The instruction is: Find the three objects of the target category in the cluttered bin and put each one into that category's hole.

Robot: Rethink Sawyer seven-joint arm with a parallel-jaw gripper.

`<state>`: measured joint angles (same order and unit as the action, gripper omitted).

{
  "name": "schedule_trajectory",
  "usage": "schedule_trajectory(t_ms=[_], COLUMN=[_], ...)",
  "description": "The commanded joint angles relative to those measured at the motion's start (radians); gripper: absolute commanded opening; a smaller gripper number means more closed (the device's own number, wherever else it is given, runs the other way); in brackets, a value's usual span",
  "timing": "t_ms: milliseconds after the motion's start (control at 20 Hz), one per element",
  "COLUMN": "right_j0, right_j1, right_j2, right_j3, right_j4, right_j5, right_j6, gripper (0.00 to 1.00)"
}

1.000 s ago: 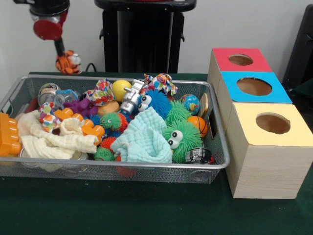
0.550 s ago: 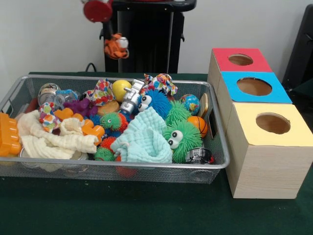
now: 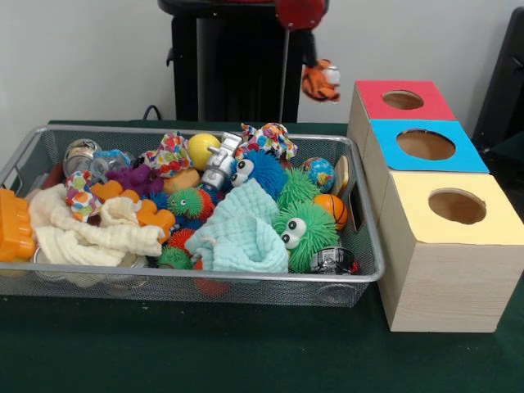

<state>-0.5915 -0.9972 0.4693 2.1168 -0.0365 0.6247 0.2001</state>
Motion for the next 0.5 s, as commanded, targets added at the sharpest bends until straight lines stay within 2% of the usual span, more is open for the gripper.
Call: schedule_trajectory(t_ms=[50,200,500], right_j0=[0.096,0.129,0.185], right_j1=[-0.05,-0.122,-0.16], right_j2=[-0.05,-0.073,-0.099], right_j3=[0.073,0.065,0.045], right_j4=[0.122,0.161,0.194], right_j5=[-0.031,0.053,0.1], right_j6=[0.439,0.463,0.529], gripper=[0.0,0.0,0.0])
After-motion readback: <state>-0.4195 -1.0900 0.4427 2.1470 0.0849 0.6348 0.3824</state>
